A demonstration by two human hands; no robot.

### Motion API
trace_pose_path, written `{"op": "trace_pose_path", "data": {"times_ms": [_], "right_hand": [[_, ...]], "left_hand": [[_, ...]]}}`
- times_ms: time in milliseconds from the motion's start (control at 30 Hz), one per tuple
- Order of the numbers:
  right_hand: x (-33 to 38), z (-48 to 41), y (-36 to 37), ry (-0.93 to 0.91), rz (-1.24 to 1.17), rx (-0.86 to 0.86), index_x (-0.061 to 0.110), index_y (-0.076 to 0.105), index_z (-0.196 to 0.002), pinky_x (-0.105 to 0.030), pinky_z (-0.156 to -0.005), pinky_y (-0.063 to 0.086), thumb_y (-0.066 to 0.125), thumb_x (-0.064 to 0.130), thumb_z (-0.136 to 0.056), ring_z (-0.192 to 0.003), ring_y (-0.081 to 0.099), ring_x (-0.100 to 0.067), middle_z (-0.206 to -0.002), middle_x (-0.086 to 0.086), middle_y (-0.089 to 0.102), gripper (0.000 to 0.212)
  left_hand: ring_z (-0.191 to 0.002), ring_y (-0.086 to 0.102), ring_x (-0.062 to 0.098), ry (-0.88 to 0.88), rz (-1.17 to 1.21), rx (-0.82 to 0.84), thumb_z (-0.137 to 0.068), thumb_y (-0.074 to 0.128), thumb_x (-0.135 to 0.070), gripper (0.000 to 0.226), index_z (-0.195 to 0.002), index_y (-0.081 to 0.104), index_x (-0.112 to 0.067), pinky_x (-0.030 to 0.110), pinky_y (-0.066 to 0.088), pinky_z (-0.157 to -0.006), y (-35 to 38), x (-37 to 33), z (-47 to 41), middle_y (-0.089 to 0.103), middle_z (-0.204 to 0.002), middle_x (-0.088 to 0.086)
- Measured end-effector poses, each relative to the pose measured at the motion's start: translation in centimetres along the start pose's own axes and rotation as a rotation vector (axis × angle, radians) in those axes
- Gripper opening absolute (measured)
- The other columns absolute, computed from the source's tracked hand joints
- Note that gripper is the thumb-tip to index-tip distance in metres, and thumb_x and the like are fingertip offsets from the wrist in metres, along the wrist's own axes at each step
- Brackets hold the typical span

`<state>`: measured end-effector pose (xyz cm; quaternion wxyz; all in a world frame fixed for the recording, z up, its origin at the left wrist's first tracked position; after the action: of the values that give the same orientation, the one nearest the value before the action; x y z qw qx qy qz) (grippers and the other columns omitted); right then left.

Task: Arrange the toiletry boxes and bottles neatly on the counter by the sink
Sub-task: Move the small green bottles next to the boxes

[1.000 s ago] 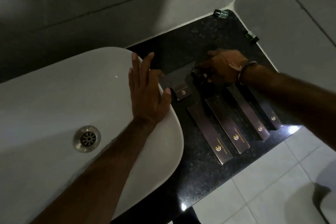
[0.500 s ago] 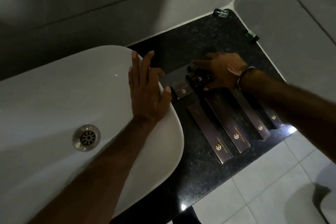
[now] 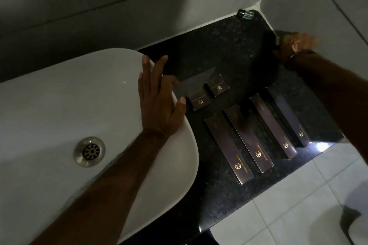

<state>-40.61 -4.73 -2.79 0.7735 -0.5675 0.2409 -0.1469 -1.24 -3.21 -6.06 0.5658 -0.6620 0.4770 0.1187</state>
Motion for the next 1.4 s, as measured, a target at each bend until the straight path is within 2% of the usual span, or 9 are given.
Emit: {"op": "trace_pose_path", "data": {"times_ms": [133, 200, 400, 633, 1000, 1067, 1167, 1300, 1400], "right_hand": [[0.3, 0.6, 0.0, -0.021, -0.024, -0.080, 0.008, 0.060, -0.131, -0.051, -0.086, 0.052, 0.044, 0.045, -0.100, -0.100, 0.062, -0.053, -0.111, -0.034, 0.064, 0.051], [0.6, 1.2, -0.7, -0.097, -0.010, -0.079, 0.007, 0.063, -0.125, -0.047, -0.080, 0.050, 0.050, 0.052, -0.096, -0.095, 0.064, -0.051, -0.107, -0.033, 0.066, 0.054], [2.5, 4.8, -2.7, -0.456, -0.031, 0.044, 0.023, 0.075, -0.111, -0.040, -0.078, 0.056, 0.070, 0.041, -0.085, -0.090, 0.069, -0.033, -0.101, -0.010, 0.074, 0.032], [4.1, 6.2, -3.3, -0.544, -0.043, -0.010, 0.028, 0.073, -0.114, -0.033, -0.075, 0.051, 0.068, 0.045, -0.086, -0.092, 0.070, -0.031, -0.102, -0.004, 0.075, 0.033], [6.1, 7.9, -3.0, -0.594, 0.038, 0.048, 0.021, 0.071, -0.107, -0.038, -0.075, 0.053, 0.069, 0.050, -0.081, -0.094, 0.067, -0.034, -0.105, -0.008, 0.070, 0.040], [5.8, 7.8, -3.3, -0.590, 0.012, 0.036, 0.025, 0.069, -0.110, -0.036, -0.073, 0.053, 0.064, 0.063, -0.075, -0.091, 0.068, -0.031, -0.102, -0.003, 0.071, 0.052], [4.3, 6.3, -4.4, -0.527, -0.131, -0.030, 0.029, 0.061, -0.134, -0.034, -0.077, 0.053, 0.051, 0.080, -0.070, -0.093, 0.069, -0.026, -0.103, 0.001, 0.073, 0.082], [3.1, 1.5, -4.2, -0.350, -0.371, -0.186, 0.022, 0.063, -0.133, -0.038, -0.089, 0.051, 0.054, 0.061, -0.090, -0.104, 0.064, -0.028, -0.120, -0.012, 0.066, 0.059], [4.3, -2.3, -3.3, -0.294, -0.244, -0.119, 0.016, 0.057, -0.141, -0.043, -0.099, 0.046, 0.054, 0.040, -0.096, -0.121, 0.055, -0.042, -0.134, -0.025, 0.055, 0.051]], "left_hand": [[-0.160, 0.003, 0.034, 0.000, -0.001, 0.006, -0.084, 0.049, -0.038, 0.036, -0.115, 0.050, -0.021, 0.067, 0.018, -0.123, 0.1, 0.2, 0.0, 0.031, -0.166, 0.012], [-0.160, 0.006, 0.038, 0.012, -0.003, -0.001, -0.085, 0.048, -0.039, 0.036, -0.115, 0.050, -0.020, 0.068, 0.020, -0.122, 0.2, 0.3, 0.0, 0.032, -0.165, 0.014], [-0.159, 0.009, 0.041, 0.038, -0.032, -0.028, -0.091, 0.044, -0.041, 0.034, -0.115, 0.051, -0.018, 0.067, 0.024, -0.120, 0.3, 0.4, 0.0, 0.034, -0.164, 0.016], [-0.158, 0.011, 0.042, 0.068, -0.027, -0.053, -0.093, 0.041, -0.044, 0.035, -0.113, 0.052, -0.017, 0.060, 0.025, -0.122, 0.4, 0.5, 0.0, 0.036, -0.162, 0.016], [-0.158, 0.011, 0.042, 0.056, -0.019, -0.049, -0.093, 0.041, -0.045, 0.036, -0.114, 0.052, -0.017, 0.055, 0.023, -0.125, 0.4, 0.5, 0.0, 0.037, -0.162, 0.016], [-0.159, 0.010, 0.039, 0.059, -0.026, -0.059, -0.095, 0.040, -0.046, 0.037, -0.114, 0.052, -0.017, 0.052, 0.021, -0.126, 0.5, 0.6, 0.0, 0.037, -0.162, 0.016], [-0.160, 0.004, 0.028, 0.048, -0.020, -0.066, -0.093, 0.040, -0.046, 0.036, -0.115, 0.051, -0.019, 0.050, 0.019, -0.127, 0.5, 0.7, 0.0, 0.035, -0.163, 0.013], [-0.160, 0.003, 0.029, 0.053, -0.021, -0.061, -0.091, 0.042, -0.043, 0.037, -0.116, 0.051, -0.017, 0.059, 0.023, -0.124, 0.6, 0.7, 0.0, 0.034, -0.164, 0.014], [-0.161, 0.003, 0.031, 0.062, -0.031, -0.064, -0.091, 0.042, -0.043, 0.038, -0.116, 0.052, -0.016, 0.056, 0.021, -0.126, 0.6, 0.8, -0.1, 0.035, -0.164, 0.015]]}}
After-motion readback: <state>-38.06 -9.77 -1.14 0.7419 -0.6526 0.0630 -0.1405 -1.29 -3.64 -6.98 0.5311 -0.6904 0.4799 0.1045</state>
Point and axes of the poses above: each hand's wrist, its own z-axis away from the middle knuckle, its own y-axis out of the palm, x = y × z, the point moved 2 cm from there along -z, towards the middle knuckle
